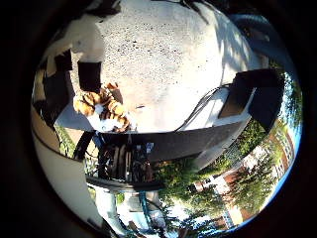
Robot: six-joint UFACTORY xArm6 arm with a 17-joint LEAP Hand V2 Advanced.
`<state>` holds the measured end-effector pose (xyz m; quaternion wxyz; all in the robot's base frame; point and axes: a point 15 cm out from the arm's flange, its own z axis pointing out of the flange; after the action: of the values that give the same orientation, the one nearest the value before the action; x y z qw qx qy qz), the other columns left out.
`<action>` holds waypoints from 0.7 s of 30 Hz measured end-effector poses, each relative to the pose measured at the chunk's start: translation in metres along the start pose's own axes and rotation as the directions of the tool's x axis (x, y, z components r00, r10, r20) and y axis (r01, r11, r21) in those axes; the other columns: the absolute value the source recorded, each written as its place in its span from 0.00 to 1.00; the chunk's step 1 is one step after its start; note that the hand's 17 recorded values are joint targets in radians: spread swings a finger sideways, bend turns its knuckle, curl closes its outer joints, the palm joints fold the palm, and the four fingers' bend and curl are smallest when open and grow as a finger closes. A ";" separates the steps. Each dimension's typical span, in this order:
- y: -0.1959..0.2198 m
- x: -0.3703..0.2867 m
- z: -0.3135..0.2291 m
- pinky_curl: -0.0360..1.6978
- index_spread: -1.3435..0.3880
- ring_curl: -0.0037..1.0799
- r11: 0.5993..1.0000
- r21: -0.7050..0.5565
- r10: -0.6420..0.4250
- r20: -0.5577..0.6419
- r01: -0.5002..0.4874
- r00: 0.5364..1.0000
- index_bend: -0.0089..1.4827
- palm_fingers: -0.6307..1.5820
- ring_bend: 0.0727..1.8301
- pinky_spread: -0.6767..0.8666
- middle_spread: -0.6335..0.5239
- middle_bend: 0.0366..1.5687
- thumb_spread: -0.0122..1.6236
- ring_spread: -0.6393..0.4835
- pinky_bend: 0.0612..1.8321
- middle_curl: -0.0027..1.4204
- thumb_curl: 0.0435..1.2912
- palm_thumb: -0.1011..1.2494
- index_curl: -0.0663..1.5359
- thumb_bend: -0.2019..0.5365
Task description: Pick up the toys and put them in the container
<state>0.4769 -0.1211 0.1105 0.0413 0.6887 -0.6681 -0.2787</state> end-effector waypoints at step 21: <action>0.048 0.027 0.103 0.42 0.65 0.41 0.982 0.190 0.018 -0.029 -0.013 0.999 0.27 0.20 0.40 0.69 0.58 0.27 0.72 0.76 0.46 0.38 0.37 0.59 0.40 0.22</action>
<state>0.3872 -0.1194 0.0360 -0.0124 0.6884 -0.6963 -0.2028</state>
